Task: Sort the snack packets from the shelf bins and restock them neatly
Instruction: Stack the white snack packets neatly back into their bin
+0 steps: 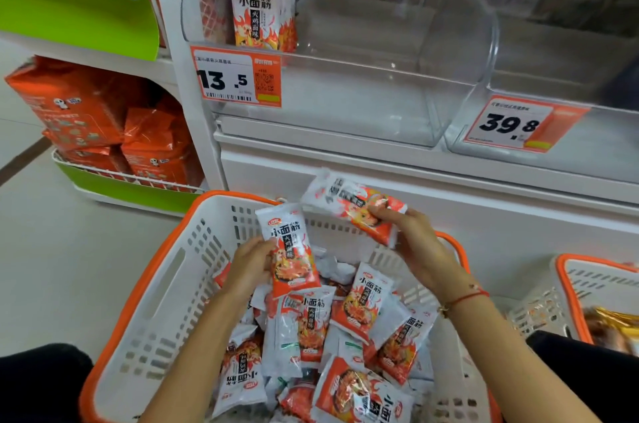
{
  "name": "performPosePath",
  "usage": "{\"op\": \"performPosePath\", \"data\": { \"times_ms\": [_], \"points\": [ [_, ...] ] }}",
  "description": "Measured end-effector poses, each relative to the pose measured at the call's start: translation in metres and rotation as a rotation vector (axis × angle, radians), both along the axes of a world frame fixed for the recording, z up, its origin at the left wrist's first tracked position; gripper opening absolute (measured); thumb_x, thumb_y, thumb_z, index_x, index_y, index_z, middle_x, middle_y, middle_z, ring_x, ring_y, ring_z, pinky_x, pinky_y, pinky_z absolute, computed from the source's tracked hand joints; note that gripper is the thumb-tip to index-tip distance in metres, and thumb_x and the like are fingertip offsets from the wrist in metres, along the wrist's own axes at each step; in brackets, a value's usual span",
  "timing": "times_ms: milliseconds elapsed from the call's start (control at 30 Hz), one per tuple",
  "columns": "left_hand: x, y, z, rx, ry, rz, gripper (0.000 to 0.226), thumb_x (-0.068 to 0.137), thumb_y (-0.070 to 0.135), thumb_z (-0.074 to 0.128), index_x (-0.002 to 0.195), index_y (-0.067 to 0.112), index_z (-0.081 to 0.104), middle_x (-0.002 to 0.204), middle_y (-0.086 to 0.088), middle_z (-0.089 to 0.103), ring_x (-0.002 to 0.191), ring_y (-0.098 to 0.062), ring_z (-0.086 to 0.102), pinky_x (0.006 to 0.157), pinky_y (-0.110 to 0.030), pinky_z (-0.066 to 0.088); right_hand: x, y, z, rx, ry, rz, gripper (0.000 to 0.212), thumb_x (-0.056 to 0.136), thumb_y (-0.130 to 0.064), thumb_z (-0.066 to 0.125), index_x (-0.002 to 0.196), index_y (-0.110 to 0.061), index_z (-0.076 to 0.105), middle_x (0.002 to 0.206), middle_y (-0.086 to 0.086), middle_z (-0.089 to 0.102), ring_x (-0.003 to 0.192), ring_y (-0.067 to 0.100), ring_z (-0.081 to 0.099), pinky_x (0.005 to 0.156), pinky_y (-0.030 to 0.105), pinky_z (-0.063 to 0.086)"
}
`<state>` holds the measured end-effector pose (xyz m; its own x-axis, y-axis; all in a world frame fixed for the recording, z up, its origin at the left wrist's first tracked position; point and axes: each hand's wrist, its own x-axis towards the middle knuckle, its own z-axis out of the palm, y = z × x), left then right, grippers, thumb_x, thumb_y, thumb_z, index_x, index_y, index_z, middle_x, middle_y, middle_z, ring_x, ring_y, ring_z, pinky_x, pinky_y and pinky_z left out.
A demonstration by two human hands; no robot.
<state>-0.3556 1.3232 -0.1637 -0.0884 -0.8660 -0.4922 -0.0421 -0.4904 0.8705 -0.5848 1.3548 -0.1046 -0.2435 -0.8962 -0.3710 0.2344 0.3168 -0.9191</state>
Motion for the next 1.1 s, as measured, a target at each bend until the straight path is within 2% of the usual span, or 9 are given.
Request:
{"op": "performPosePath", "data": {
  "times_ms": [100, 267, 400, 467, 567, 667, 800, 967, 1100],
  "points": [
    [-0.017, 0.006, 0.011, 0.067, 0.136, 0.007, 0.038, 0.102, 0.015, 0.045, 0.134, -0.004, 0.046, 0.124, -0.033, 0.055, 0.114, -0.037, 0.059, 0.086, -0.030, 0.050, 0.031, 0.008, -0.002, 0.045, -0.045, 0.011, 0.020, 0.082, -0.009, 0.072, 0.099, -0.001, 0.066, 0.080, 0.008, 0.074, 0.066, 0.015, 0.070, 0.057, 0.022, 0.054],
    [-0.026, 0.009, 0.026, 0.026, 0.317, 0.070, 0.018, 0.092, 0.028, 0.046, 0.089, 0.014, 0.056, 0.083, -0.001, 0.068, 0.080, -0.014, 0.063, 0.078, -0.032, 0.048, 0.062, 0.021, -0.015, 0.032, 0.280, 0.028, 0.022, 0.075, -0.021, 0.082, 0.081, -0.007, 0.066, 0.072, 0.002, 0.074, 0.067, 0.014, 0.071, 0.059, 0.021, 0.053],
    [-0.026, 0.010, 0.025, -0.091, 0.194, 0.089, 0.060, 0.086, 0.054, 0.060, 0.137, 0.023, 0.050, 0.130, -0.001, 0.061, 0.118, -0.020, 0.059, 0.105, -0.046, 0.043, 0.064, 0.023, -0.002, 0.041, 0.679, 0.276, 0.035, 0.078, -0.043, 0.076, 0.076, -0.009, 0.067, 0.081, 0.003, 0.072, 0.070, 0.014, 0.065, 0.067, 0.031, 0.052],
    [-0.026, 0.016, 0.028, -0.204, 0.088, 0.051, 0.063, 0.083, 0.061, 0.052, 0.139, 0.033, 0.046, 0.137, 0.007, 0.055, 0.126, -0.014, 0.051, 0.110, -0.046, 0.038, 0.065, 0.024, 0.003, 0.039, 0.947, 0.403, 0.039, 0.079, -0.053, 0.069, 0.069, -0.015, 0.065, 0.093, 0.004, 0.068, 0.082, 0.011, 0.054, 0.070, 0.031, 0.040],
    [-0.025, 0.016, 0.036, -0.292, 0.055, 0.014, 0.041, 0.084, 0.060, 0.058, 0.117, 0.035, 0.059, 0.116, 0.009, 0.066, 0.111, -0.012, 0.061, 0.103, -0.047, 0.045, 0.064, 0.021, 0.004, 0.008, 1.154, 0.491, 0.044, 0.081, -0.059, 0.063, 0.106, -0.023, 0.064, 0.116, 0.001, 0.056, 0.112, 0.016, 0.047, 0.089, 0.032, 0.039],
    [-0.025, 0.014, 0.052, -0.313, 0.164, -0.043, 0.030, 0.089, 0.041, 0.059, 0.118, 0.032, 0.062, 0.105, 0.009, 0.073, 0.100, -0.009, 0.068, 0.084, -0.028, 0.056, 0.057, 0.013, 0.014, -0.035, 0.879, 0.508, 0.077, 0.081, -0.048, 0.070, 0.143, -0.024, 0.031, 0.139, -0.004, 0.043, 0.130, 0.014, 0.040, 0.106, 0.034, 0.036],
    [-0.027, 0.012, 0.092, -0.428, 0.225, -0.120, 0.026, 0.091, 0.033, 0.060, 0.117, 0.031, 0.064, 0.107, 0.009, 0.073, 0.095, -0.002, 0.069, 0.066, -0.012, 0.052, 0.058, 0.004, 0.043, -0.289, 0.475, 0.480, 0.051, 0.090, -0.025, 0.067, 0.135, -0.028, 0.041, 0.126, -0.010, 0.060, 0.115, 0.004, 0.057, 0.100, 0.031, 0.047],
    [-0.019, -0.015, 0.142, -0.715, 0.076, 0.005, 0.046, 0.082, 0.063, 0.061, 0.123, 0.044, 0.054, 0.129, 0.019, 0.054, 0.120, 0.003, 0.050, 0.085, -0.008, 0.044, 0.064, -0.007, 0.087, -0.498, 0.437, 0.272, 0.042, 0.086, -0.022, 0.069, 0.123, -0.030, 0.051, 0.112, -0.014, 0.067, 0.104, 0.002, 0.063, 0.091, 0.026, 0.052],
    [0.008, -0.067, 0.164, -0.998, -0.116, 0.249, 0.052, 0.089, 0.059, 0.044, 0.137, 0.038, 0.042, 0.144, 0.021, 0.039, 0.134, 0.006, 0.032, 0.115, -0.031, 0.028, 0.063, -0.032, 0.137, -0.730, 0.423, 0.148, 0.041, 0.082, -0.014, 0.073, 0.118, -0.024, 0.055, 0.108, -0.008, 0.071, 0.099, 0.005, 0.066, 0.081, 0.019, 0.052]
  ]
}}
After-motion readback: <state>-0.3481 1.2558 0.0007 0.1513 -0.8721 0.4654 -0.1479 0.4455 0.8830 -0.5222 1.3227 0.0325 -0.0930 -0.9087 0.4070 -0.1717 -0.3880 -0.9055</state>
